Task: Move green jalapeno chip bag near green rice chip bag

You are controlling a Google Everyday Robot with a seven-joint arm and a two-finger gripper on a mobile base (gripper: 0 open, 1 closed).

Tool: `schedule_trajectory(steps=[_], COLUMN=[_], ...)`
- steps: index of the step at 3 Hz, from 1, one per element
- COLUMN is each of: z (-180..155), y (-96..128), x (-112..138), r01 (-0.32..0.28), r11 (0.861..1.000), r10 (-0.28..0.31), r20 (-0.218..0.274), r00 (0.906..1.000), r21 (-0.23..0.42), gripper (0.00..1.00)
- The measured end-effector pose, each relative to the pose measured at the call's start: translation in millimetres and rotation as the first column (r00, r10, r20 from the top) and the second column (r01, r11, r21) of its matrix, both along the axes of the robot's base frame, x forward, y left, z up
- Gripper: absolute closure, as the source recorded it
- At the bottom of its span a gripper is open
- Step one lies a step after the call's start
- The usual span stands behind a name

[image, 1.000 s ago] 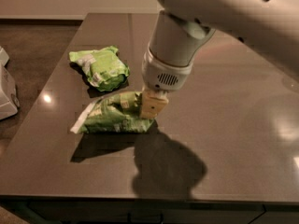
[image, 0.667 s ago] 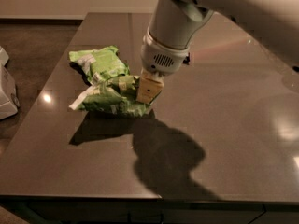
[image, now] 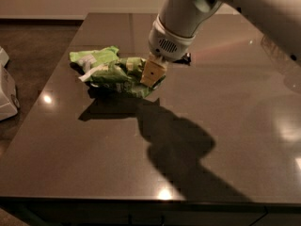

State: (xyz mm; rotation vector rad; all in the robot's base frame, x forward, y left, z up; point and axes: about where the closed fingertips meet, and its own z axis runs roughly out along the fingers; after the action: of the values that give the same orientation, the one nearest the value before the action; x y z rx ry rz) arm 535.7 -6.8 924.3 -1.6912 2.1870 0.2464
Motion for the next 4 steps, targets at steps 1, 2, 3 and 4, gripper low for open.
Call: schedule_trajectory(steps=[1, 2, 3, 4], z=[-5.2, -5.7, -6.2, -6.7], y=[2.0, 3.2, 4.4, 5.5], x=[6.3, 6.2, 5.9, 5.6], r01=[0.012, 0.010, 0.008, 0.005], r11=[1.000, 1.000, 1.000, 1.000], r10=[-0.012, -0.010, -0.008, -0.005], r20=[0.018, 0.019, 0.019, 0.019], r00=[0.9998, 0.9998, 0.9998, 0.9998], r21=[0.000, 0.000, 0.000, -0.001], gripper=[0.59, 0.35, 0.12, 0.00])
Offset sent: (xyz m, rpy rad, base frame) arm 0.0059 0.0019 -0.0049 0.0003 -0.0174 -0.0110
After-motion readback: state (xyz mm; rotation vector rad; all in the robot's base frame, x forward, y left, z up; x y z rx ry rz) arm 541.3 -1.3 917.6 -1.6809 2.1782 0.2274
